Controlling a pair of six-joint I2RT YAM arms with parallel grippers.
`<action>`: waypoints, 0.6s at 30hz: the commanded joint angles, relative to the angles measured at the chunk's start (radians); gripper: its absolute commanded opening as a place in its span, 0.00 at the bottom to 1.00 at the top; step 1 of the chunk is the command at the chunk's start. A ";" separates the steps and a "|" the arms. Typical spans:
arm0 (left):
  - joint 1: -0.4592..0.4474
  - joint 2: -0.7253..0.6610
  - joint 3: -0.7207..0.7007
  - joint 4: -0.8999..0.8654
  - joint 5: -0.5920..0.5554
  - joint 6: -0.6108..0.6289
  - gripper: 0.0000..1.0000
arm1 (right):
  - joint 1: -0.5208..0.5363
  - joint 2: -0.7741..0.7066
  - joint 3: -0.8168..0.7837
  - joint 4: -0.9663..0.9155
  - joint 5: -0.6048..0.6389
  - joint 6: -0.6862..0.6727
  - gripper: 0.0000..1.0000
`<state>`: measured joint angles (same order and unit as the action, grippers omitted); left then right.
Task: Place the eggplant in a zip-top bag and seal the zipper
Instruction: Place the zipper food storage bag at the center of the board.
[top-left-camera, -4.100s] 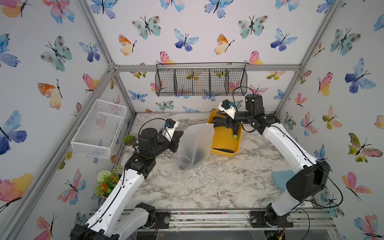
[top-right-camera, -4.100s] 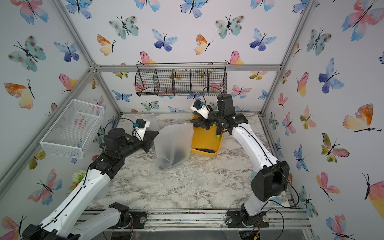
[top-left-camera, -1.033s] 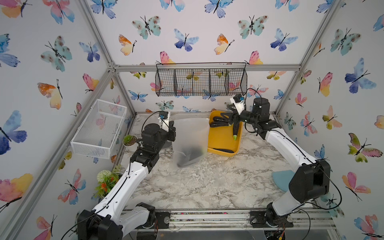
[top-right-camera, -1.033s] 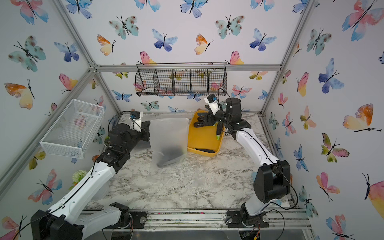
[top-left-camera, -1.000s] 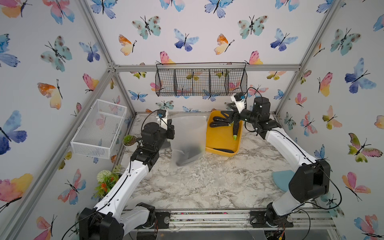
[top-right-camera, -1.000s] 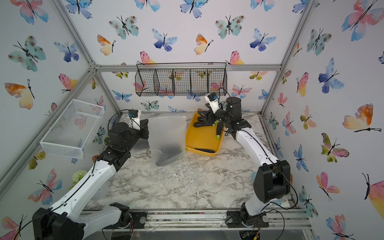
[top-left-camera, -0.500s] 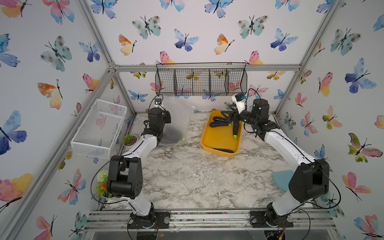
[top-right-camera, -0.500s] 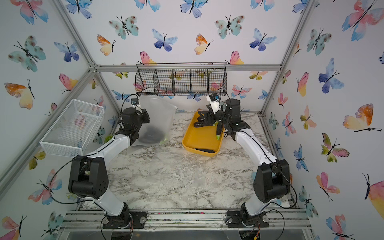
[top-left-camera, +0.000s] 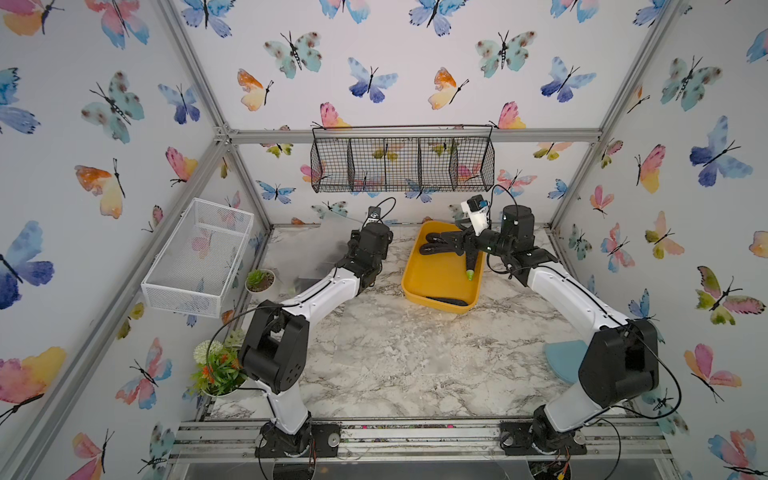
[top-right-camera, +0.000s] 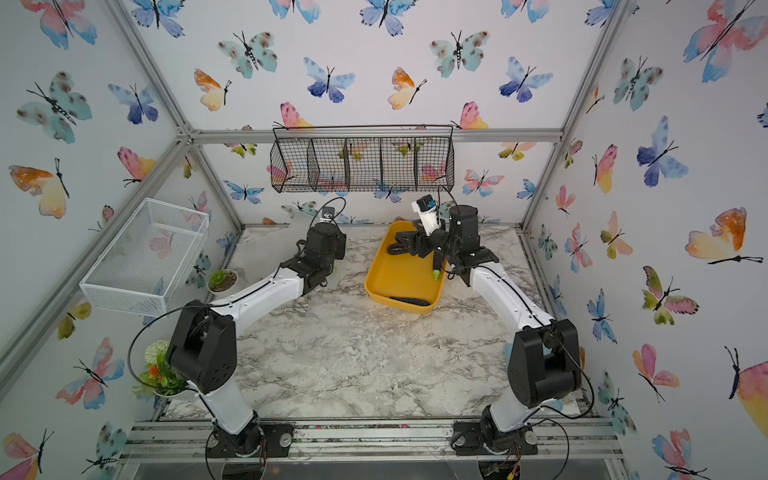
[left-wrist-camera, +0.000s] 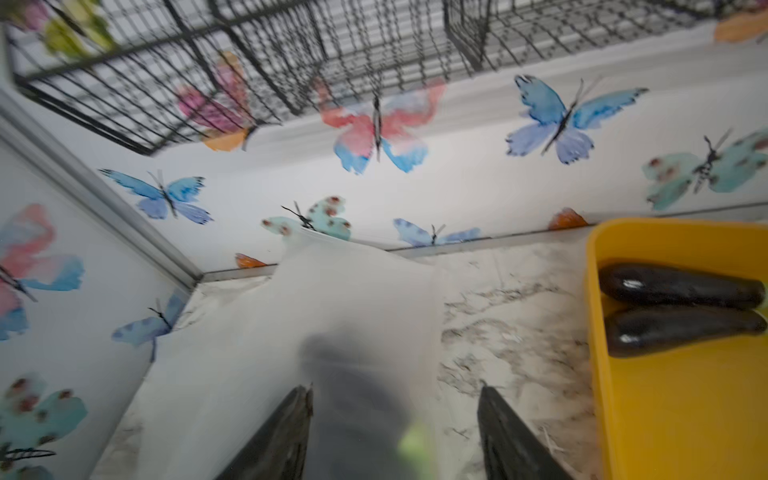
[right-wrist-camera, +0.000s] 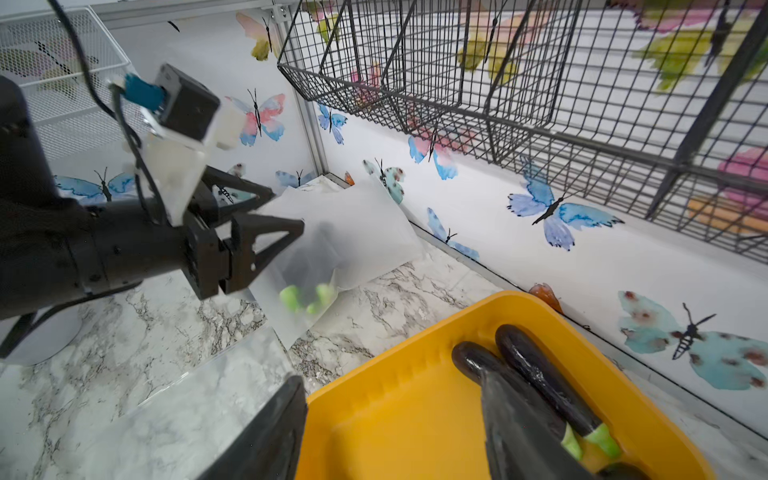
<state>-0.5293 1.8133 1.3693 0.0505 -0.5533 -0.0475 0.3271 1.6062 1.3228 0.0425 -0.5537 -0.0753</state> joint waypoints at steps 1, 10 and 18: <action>0.033 0.155 0.090 -0.122 -0.003 -0.037 0.67 | 0.008 -0.001 -0.010 0.004 -0.010 -0.008 0.68; 0.029 0.437 0.273 -0.119 -0.168 0.031 0.78 | 0.010 0.003 -0.023 0.015 -0.036 0.017 0.67; 0.032 0.552 0.377 -0.122 -0.243 0.118 0.44 | 0.016 0.001 -0.044 0.014 -0.042 0.019 0.67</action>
<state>-0.4984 2.3474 1.7004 -0.0559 -0.7624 0.0452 0.3367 1.6062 1.2911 0.0456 -0.5770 -0.0643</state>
